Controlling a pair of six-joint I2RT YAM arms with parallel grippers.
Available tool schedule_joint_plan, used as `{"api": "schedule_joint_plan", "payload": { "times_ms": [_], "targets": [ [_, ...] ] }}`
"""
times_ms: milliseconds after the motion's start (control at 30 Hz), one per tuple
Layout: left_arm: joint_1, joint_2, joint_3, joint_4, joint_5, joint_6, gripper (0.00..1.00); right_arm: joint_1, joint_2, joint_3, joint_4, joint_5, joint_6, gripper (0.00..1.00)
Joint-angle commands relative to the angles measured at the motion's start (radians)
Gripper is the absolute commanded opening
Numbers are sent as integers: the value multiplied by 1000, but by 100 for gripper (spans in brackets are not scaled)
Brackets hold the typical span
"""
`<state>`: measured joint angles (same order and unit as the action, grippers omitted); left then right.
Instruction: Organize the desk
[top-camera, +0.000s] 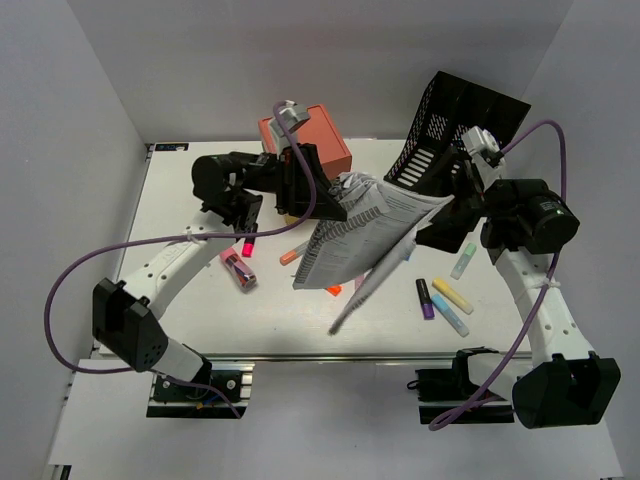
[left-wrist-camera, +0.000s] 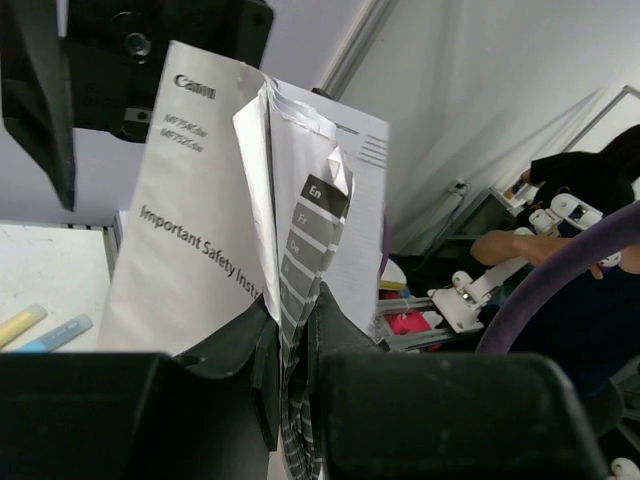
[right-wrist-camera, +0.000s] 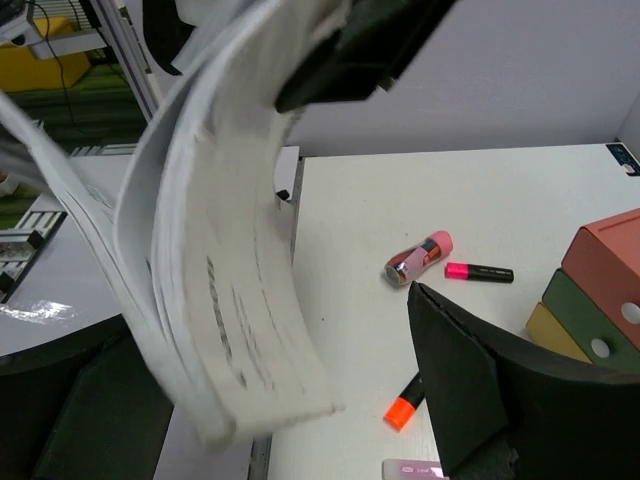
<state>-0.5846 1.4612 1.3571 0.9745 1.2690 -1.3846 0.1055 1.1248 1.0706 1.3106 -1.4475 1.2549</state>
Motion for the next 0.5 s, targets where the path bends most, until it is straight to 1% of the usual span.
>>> {"api": "schedule_joint_plan", "payload": {
  "times_ms": [0,67,133,167,233,267,300,333,367,433,467],
  "targets": [
    [-15,28,56,61,-33,-41,0,22,-29,48,579,13,6,89],
    [-24,48,71,59,-30,-36,0,31,-39,49,579,19,12,88],
    [-24,60,76,58,-31,-31,0,34,-54,42,579,21,14,83],
    [-24,65,76,59,-31,-27,0,40,-62,28,579,24,11,73],
    [-24,71,77,58,-34,-19,0,37,-76,14,579,24,8,59],
    [-24,79,80,53,-34,-18,0,40,-79,2,579,24,6,43],
    [-24,83,83,49,-34,-13,0,40,-83,-4,578,21,6,35],
    [-24,85,86,40,-33,4,0,39,-85,-8,575,18,6,32],
    [-24,91,95,21,-33,10,0,39,-86,-9,567,6,5,25],
    [-24,96,109,-5,-30,38,0,39,-88,-9,547,-19,1,22],
    [-24,96,115,-19,-28,42,0,39,-88,-9,538,-27,0,18]
  ]
}}
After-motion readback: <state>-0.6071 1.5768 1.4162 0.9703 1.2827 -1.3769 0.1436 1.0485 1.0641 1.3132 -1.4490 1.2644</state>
